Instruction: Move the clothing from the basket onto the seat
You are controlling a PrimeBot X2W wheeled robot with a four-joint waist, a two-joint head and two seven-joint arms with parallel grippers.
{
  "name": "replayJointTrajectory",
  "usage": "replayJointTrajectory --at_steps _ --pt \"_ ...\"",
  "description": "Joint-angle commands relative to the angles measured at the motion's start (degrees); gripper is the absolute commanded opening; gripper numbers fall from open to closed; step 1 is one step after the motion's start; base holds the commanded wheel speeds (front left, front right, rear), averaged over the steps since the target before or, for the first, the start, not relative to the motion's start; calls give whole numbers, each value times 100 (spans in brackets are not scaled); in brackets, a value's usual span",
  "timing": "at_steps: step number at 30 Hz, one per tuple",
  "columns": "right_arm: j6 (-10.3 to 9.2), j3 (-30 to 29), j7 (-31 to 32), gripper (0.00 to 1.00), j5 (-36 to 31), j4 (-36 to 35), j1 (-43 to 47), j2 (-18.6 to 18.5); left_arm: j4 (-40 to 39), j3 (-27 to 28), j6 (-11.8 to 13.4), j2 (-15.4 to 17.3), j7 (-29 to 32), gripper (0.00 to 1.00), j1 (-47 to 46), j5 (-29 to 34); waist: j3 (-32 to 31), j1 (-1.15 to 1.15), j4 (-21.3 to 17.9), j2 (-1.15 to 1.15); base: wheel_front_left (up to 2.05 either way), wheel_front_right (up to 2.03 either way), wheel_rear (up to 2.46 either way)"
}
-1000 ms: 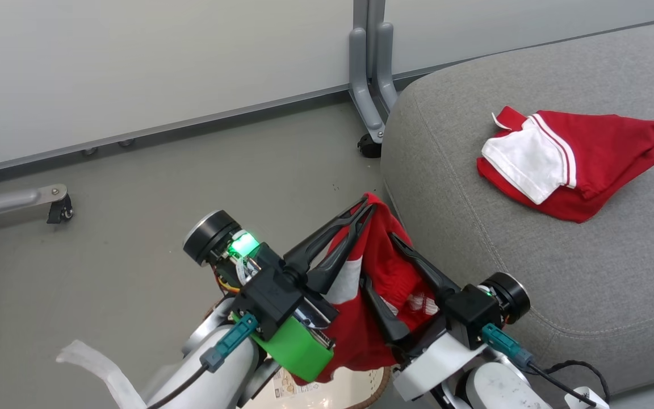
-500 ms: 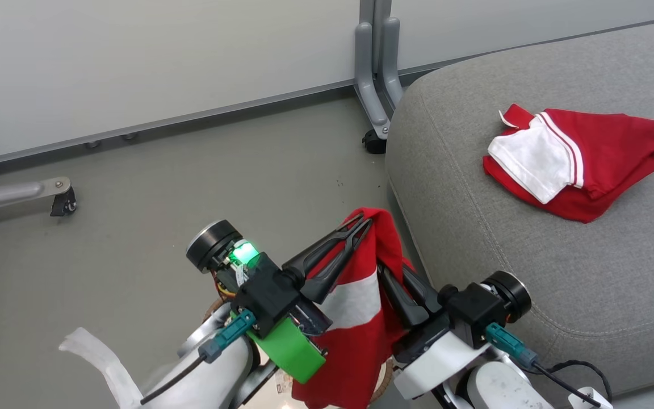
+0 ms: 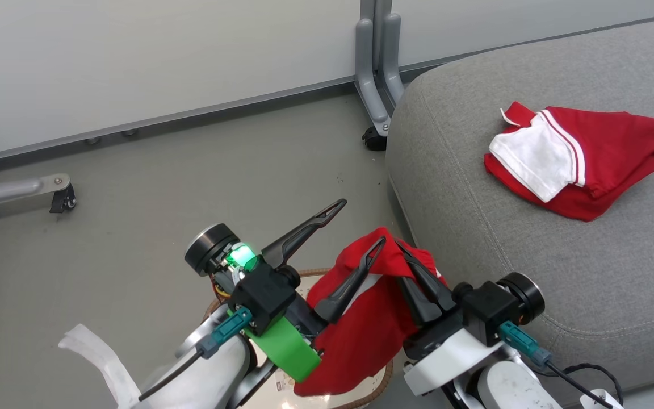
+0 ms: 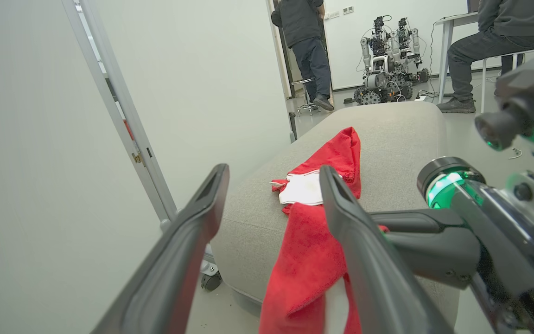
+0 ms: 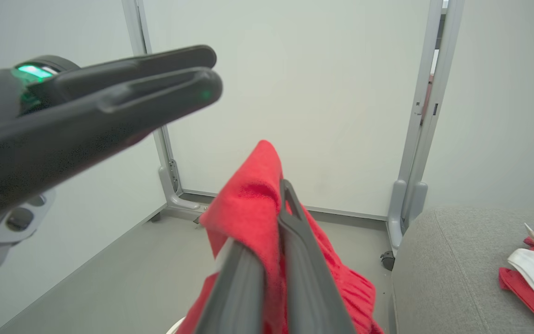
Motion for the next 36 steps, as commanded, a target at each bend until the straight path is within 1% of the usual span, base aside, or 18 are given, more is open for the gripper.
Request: replayJointTrajectory --at_steps 1,14,23,28,36 --pt "-9 -50 -20 0 -32 -26 58 -11 16 -22 -19 59 0 100 -81 -68 6 0 5 0 0 0 0" --pt "-9 -184 -19 0 -87 -67 106 -11 149 -119 -19 74 0 100 -68 -130 -2 0 25 0 0 0 0" --pt "-10 -185 -19 0 -37 -134 72 -12 181 -137 -18 106 0 100 -34 -121 49 0 -102 0 0 0 0" --pt "-10 -257 -19 0 -45 -297 24 -11 172 -171 -19 171 0 100 -21 -161 153 0 -381 0 0 0 0" --pt "-10 -432 -19 0 -39 -643 26 -11 62 -205 -16 342 0 100 -125 -177 434 0 -1143 0 0 0 0"
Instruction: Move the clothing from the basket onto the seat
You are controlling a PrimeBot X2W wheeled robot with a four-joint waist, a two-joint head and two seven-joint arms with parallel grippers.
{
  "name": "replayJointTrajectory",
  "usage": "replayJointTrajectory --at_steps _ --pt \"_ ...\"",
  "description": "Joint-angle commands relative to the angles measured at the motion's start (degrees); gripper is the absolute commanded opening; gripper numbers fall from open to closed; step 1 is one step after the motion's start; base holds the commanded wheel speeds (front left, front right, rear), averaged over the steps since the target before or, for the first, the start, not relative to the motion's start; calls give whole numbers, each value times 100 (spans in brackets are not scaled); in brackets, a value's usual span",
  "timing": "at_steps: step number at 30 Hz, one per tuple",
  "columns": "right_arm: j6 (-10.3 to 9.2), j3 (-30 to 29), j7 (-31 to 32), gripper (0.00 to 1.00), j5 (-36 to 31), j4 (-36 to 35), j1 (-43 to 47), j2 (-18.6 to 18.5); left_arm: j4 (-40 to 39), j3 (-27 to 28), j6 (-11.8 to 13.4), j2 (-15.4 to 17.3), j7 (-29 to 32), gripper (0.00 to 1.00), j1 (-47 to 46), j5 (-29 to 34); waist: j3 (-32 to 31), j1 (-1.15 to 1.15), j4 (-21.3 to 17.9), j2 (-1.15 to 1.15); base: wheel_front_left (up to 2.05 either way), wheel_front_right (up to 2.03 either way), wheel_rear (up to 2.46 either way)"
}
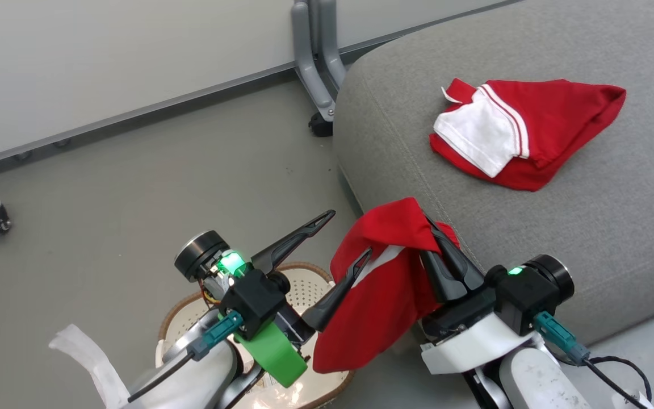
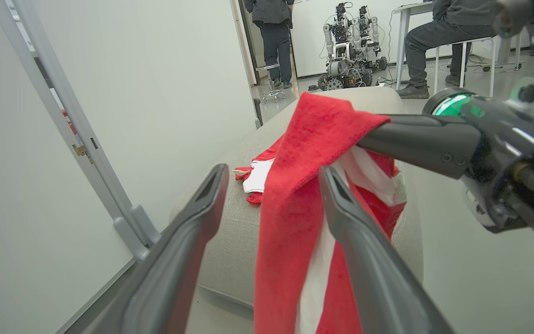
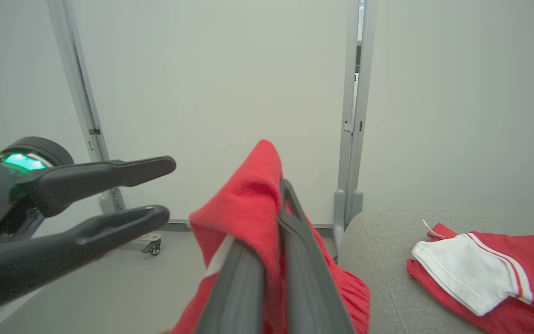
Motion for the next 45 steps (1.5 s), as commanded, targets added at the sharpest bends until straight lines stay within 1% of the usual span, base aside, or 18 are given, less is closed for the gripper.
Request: replayJointTrajectory --at_steps 1,6,9,15,21,24,28,32,34,38,45 --pt "-10 -38 -19 0 -5 -83 -3 -10 -22 -13 -16 61 3 100 -117 -12 240 0 -488 0 0 0 0" --pt "-9 -283 -19 0 294 -406 133 -10 -131 -42 -12 184 66 100 -144 -24 414 0 -974 0 0 0 0" --pt "-9 -400 -19 0 229 -535 205 -6 -205 -81 -7 279 100 100 -147 -29 503 0 -1252 0 0 0 0" --pt "-9 -637 -19 0 467 -807 314 -5 -384 -128 19 434 229 100 -160 -46 705 0 -1731 0 0 0 0" --pt "-9 -970 -19 0 582 -1114 363 -5 -576 -299 1 548 360 100 -302 -57 1007 0 -1813 0 0 0 0" --pt "-9 -1157 -19 0 745 -1246 200 -6 -688 -360 -5 655 415 100 -365 -55 1198 0 -1825 0 0 0 0" --pt "-9 -1428 -19 0 939 -1436 -280 -4 -897 -353 -1 876 490 100 -372 -16 1523 0 -1809 0 0 0 0" --pt "-9 -1901 -19 0 886 -1570 -1032 -5 -1143 -366 -4 1072 567 100 -446 5 1910 0 -1604 0 0 0 0" --pt "-9 -2229 -19 0 863 -1548 -1482 -6 -1256 -391 -8 1155 585 100 -506 0 2098 0 -1466 0 0 0 0" --pt "-8 -2744 -19 0 566 -1238 -2522 -6 -1392 -462 -14 1354 608 100 -647 -25 2419 0 -1172 0 0 0 0" --pt "-8 -3197 -19 0 -178 -648 -4104 -11 -1641 -536 -20 1687 573 100 -918 -82 2924 0 -747 0 0 0 0"
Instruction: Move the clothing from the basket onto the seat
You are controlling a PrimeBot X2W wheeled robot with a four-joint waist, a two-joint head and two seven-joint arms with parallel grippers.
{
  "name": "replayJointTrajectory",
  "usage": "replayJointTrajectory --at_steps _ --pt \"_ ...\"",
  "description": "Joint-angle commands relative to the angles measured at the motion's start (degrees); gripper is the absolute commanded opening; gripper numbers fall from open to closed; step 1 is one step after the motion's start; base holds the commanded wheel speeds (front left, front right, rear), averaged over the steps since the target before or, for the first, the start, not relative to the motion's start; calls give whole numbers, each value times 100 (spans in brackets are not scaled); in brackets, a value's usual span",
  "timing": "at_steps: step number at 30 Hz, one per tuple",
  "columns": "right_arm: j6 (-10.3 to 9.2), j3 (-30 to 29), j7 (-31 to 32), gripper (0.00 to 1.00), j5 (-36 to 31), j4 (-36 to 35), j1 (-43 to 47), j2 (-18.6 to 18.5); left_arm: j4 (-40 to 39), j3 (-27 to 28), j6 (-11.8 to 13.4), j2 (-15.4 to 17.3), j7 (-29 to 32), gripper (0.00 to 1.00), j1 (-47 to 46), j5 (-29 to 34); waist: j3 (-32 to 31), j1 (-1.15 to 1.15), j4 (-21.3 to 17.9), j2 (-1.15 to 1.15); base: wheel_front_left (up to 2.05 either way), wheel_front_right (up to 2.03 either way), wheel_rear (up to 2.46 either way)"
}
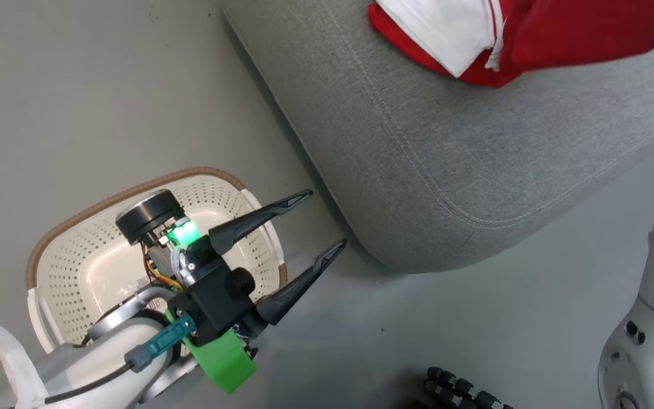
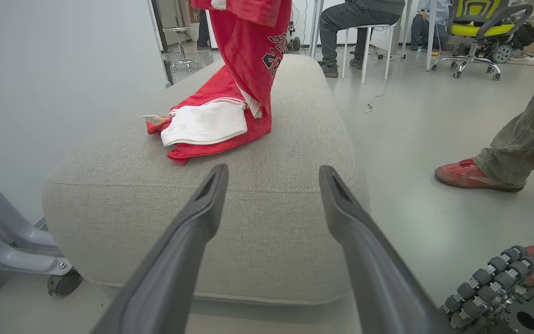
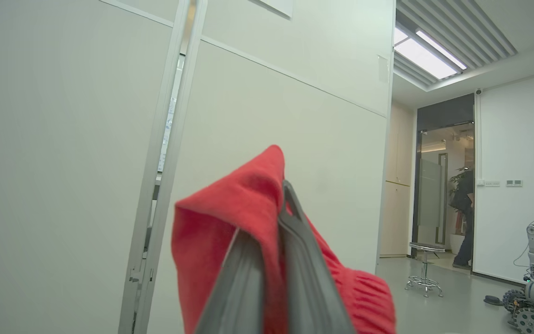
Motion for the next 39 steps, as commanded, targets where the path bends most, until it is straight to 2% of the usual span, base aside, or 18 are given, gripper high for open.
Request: replayJointTrajectory --at_steps 1,5,9,14,21,27,28,30,31,32,39 --pt "-6 -83 -18 0 -197 69 -253 -5 -50 2 -26 77 -18 100 -146 -39 496 -1 465 0 0 0 0" --pt "-6 -343 -18 0 -589 251 -751 -7 -123 44 -26 180 -73 100 -267 -80 710 -1 600 0 0 0 0" --pt "-6 -626 -17 0 -872 350 -872 -9 -174 59 -23 291 -109 100 -324 -59 897 -1 634 0 0 0 0" --pt "-7 -1204 -17 0 -1061 624 -514 -12 -233 68 -23 452 -120 100 -345 -46 1136 -1 571 0 0 0 0" --pt "-7 -2306 -17 0 -1223 1234 36 -6 -314 -4 -23 574 -137 100 -372 -37 1353 -1 573 0 0 0 0" --pt "-8 -2346 -18 0 -1031 2205 350 -26 -236 78 47 608 -192 100 -380 -153 1379 -1 614 0 0 0 0" --pt "-8 -2314 -18 5 -986 2298 396 -18 -223 99 64 618 -209 100 -383 -172 1372 -1 611 0 0 0 0" --pt "-8 -2289 -18 24 -901 2374 485 -12 -200 127 76 656 -216 100 -368 -210 1346 -1 601 0 0 0 0" --pt "-8 -2306 -18 41 -871 2380 509 -15 -190 131 78 658 -227 100 -363 -226 1330 -1 601 0 0 0 0" --pt "-8 -2353 -18 100 -827 2362 528 -15 -184 138 85 646 -244 100 -359 -236 1308 -1 605 0 0 0 0" --pt "-8 -2485 -18 100 -690 1986 1060 -9 38 187 176 411 -384 100 -228 -385 934 -1 685 0 0 0 0"
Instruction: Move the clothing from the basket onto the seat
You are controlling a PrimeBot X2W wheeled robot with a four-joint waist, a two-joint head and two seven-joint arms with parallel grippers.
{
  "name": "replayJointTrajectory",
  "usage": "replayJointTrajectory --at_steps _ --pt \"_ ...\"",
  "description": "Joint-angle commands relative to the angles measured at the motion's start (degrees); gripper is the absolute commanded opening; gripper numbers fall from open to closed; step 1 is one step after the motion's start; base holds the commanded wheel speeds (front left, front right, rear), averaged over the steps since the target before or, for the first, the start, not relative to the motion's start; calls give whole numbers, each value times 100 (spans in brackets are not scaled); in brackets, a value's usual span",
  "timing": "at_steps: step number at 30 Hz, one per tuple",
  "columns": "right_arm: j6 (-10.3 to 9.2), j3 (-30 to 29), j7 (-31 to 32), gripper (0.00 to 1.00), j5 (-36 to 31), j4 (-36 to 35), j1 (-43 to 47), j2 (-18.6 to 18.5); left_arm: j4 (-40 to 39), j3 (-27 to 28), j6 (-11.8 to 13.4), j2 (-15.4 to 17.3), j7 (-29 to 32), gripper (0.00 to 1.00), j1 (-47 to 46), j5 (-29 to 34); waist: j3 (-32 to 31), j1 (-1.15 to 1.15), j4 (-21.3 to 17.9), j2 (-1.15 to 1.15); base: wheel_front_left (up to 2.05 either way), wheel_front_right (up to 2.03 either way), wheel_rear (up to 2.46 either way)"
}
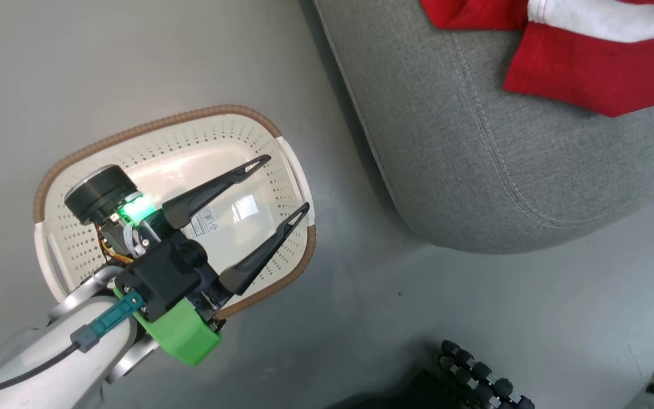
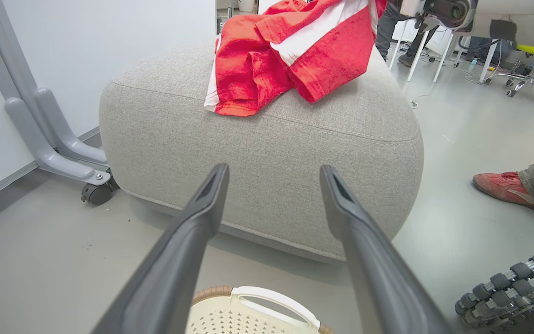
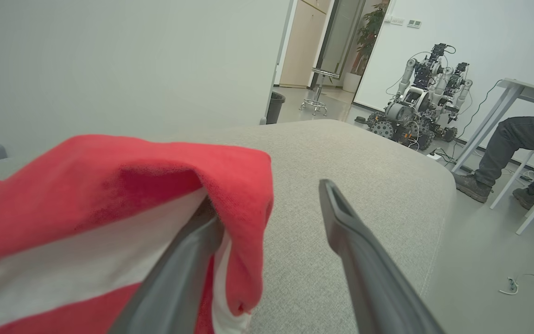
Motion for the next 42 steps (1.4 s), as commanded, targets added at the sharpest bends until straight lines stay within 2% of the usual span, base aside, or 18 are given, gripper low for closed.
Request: replayJointTrajectory --at_steps 1,8,16,19,26,33,42 --pt "-10 81 -19 100 88 -107 217 -8 77 19 51 -86 -58 100 82 -62 -251 0 58 0 0 0 0" --pt "-10 613 -19 100 424 -607 1268 -13 565 165 180 -484 -211 100 388 -322 -939 0 270 0 0 0 0" --pt "-10 1925 -19 100 598 -600 2258 -11 1061 796 286 -1157 -240 100 1049 -597 -1816 0 704 0 0 0 0" --pt "-10 2544 -19 100 403 -542 2427 -12 1272 1179 230 -1442 -241 100 1389 -627 -2118 0 904 0 0 0 0" --pt "-10 3520 -19 100 458 -246 2594 -21 1780 2195 147 -2137 -242 100 2156 -534 -2789 0 1351 0 0 0 0" --pt "-10 4188 -19 100 530 -246 2865 -12 1779 3606 60 -2845 -243 100 3032 143 -3365 0 1690 0 0 0 0" --pt "-10 4609 -19 100 773 -630 3356 -13 1363 4954 -117 -3503 -243 100 3960 892 -3893 0 1753 0 0 0 0"
